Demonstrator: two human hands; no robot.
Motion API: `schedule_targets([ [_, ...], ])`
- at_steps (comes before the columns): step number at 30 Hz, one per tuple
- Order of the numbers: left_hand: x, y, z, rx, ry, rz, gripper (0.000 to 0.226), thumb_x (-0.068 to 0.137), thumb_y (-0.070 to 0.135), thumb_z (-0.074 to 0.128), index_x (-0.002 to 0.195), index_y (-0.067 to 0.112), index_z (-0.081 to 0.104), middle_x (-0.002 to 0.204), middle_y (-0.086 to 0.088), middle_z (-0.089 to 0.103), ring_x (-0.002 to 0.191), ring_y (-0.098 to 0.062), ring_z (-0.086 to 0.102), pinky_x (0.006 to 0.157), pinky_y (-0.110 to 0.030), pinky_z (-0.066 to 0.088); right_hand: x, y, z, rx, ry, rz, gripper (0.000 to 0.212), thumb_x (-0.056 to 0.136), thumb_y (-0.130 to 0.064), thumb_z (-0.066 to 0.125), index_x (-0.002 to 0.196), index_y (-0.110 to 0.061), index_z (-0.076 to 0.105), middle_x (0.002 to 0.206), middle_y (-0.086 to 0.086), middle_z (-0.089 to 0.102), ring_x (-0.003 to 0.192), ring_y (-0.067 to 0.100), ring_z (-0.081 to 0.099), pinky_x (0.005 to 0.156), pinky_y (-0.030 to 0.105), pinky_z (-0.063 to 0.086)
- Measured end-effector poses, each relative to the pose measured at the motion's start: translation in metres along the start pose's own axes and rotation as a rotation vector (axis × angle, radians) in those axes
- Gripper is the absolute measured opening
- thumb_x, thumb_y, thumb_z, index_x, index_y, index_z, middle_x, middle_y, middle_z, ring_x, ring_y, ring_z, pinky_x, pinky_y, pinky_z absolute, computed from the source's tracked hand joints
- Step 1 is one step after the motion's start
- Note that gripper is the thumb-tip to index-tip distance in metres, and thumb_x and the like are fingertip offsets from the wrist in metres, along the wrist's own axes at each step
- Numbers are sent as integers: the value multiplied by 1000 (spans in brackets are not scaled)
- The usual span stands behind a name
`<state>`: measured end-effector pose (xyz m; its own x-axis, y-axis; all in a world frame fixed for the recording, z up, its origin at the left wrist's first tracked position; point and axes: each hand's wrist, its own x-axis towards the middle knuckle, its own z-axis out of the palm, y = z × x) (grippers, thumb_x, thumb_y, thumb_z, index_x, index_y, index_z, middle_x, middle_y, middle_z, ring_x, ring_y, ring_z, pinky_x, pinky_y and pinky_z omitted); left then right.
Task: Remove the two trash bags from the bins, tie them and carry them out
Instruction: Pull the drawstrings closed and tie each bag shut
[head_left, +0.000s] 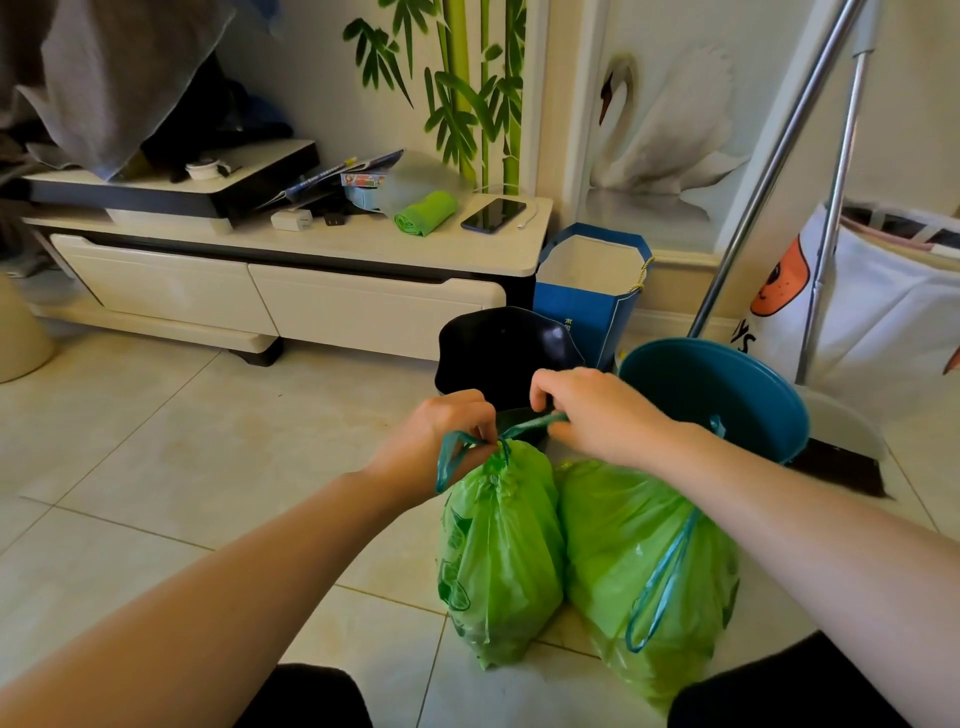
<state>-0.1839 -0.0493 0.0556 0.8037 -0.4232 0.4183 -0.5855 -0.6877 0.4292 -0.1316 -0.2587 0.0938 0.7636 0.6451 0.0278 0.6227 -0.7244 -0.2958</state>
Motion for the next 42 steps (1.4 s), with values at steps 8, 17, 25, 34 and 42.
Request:
schedule_targets([
  [8,-7,-13,-6,3,-89,-126,11,75,11,77,74,10,66,79,6,59,72,3,54,66,-1,39,-3,30,-11,334,-60,158,21,81,-22,72,100,-24,64,75,-7,58,63,6,54,60,19,40],
  [17,-8,-12,-15,-9,-141,-132,11,77,24,78,79,15,72,82,31,53,75,9,58,69,-10,48,-3,28,-17,772,67,347,26,96,-27,50,97,-19,75,79,1,61,70,9,53,62,20,45],
  [25,-1,-8,-37,76,-378,-561,17,78,28,76,83,12,76,68,10,63,65,-4,58,66,-17,48,-5,40,-19,1236,122,871,26,95,-5,39,81,-1,61,101,20,60,79,27,65,95,43,47],
  [34,8,3,-81,-908,117,-937,18,91,2,50,82,-5,64,87,-20,69,89,-29,66,88,-38,57,-10,35,-41,1721,150,792,22,81,-14,40,59,-12,45,60,5,48,60,22,50,71,40,51],
  [42,19,3,-77,-1410,465,-1288,34,84,14,46,54,20,31,43,6,30,39,-11,28,48,-19,29,-6,30,-32,1609,115,866,19,89,-12,40,83,-5,57,50,-2,31,46,12,26,54,25,35],
])
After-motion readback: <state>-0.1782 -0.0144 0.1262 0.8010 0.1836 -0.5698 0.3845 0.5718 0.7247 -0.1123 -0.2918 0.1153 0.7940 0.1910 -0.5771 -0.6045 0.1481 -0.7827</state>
